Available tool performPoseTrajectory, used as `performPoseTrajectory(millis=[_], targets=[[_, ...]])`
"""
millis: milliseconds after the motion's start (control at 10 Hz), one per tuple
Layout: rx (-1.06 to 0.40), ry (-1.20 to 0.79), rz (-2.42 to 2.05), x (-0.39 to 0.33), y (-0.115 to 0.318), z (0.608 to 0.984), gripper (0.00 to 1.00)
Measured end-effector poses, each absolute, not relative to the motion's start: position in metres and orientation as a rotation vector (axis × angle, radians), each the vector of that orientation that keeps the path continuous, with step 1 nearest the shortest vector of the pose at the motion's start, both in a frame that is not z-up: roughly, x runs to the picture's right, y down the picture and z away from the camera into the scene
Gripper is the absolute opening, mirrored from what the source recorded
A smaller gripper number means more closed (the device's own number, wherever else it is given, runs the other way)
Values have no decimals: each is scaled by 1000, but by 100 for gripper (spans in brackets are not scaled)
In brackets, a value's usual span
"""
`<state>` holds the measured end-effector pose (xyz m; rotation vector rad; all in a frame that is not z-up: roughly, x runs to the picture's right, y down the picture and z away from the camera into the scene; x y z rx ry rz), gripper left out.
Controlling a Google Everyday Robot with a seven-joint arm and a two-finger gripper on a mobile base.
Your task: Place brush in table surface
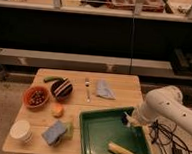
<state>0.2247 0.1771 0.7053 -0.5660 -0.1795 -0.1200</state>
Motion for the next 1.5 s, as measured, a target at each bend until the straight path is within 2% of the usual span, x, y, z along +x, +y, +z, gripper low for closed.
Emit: performPoseTrajectory(millis=[100, 300, 1000, 1100, 1400, 1500], targets=[[-560, -158, -132, 226, 156, 693, 19], [-556, -134, -148, 226, 121, 693, 19], [-596, -102, -109, 205, -11, 791, 19], [-614, -111, -85, 193, -23, 812, 25], [-594, -135, 1, 186, -25, 849, 52], [-563, -150, 41, 185, -13, 863, 67]])
